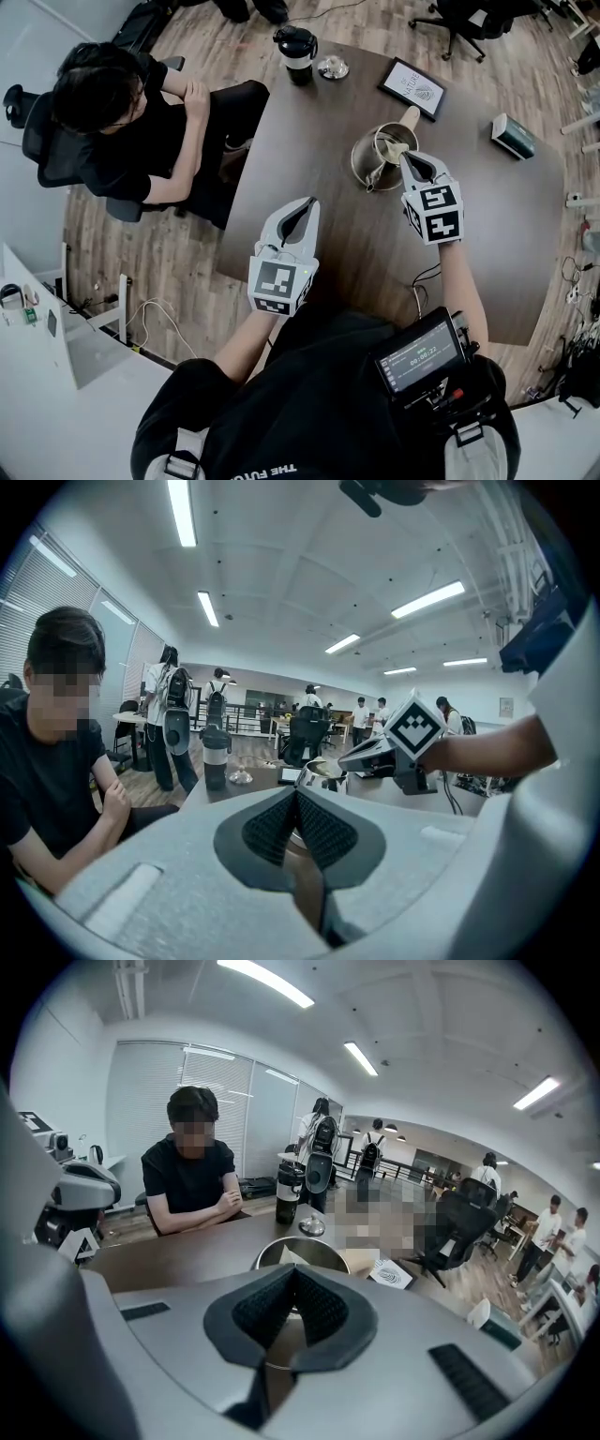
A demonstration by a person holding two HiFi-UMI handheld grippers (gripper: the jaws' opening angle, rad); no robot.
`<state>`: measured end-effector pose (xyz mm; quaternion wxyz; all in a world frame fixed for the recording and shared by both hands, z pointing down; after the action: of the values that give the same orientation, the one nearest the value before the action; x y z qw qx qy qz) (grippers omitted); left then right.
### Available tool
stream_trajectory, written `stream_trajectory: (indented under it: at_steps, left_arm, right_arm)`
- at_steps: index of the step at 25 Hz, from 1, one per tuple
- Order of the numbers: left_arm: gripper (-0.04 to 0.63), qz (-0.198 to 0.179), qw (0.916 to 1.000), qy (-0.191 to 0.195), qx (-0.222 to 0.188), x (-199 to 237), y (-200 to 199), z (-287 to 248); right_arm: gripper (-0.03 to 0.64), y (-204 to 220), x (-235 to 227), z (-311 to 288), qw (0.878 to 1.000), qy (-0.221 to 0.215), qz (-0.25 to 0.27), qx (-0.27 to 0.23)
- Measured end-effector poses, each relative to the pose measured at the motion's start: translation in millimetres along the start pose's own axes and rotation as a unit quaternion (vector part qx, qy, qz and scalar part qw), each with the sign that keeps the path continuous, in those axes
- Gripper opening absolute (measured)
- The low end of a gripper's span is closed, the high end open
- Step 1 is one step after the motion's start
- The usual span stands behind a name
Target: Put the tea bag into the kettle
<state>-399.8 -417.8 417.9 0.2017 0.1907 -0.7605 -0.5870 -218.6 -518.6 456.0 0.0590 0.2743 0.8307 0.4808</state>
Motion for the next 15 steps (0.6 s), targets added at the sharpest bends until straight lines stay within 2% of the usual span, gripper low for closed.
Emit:
stream_trajectory:
  at_steps: [15]
  left_arm:
    - [0.003,0.007,1.0000,-0.004,-0.001,-2.1,2.7,2.2]
  right_arm:
    - [0.007,10.7,1.7,-4.2,1.000,-0.003,-0.007,0.013]
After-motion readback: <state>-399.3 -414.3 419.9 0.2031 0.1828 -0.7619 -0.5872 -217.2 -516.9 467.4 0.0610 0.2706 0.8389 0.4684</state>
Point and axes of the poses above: the fingertips, and each gripper's own axes: z backward along the fingers, x to its left, y out of its underside, the point moved 1 cm from there along z, backward along the fingers, and after that the axes turned 4 degrees about -x, right-handed, at the moved point
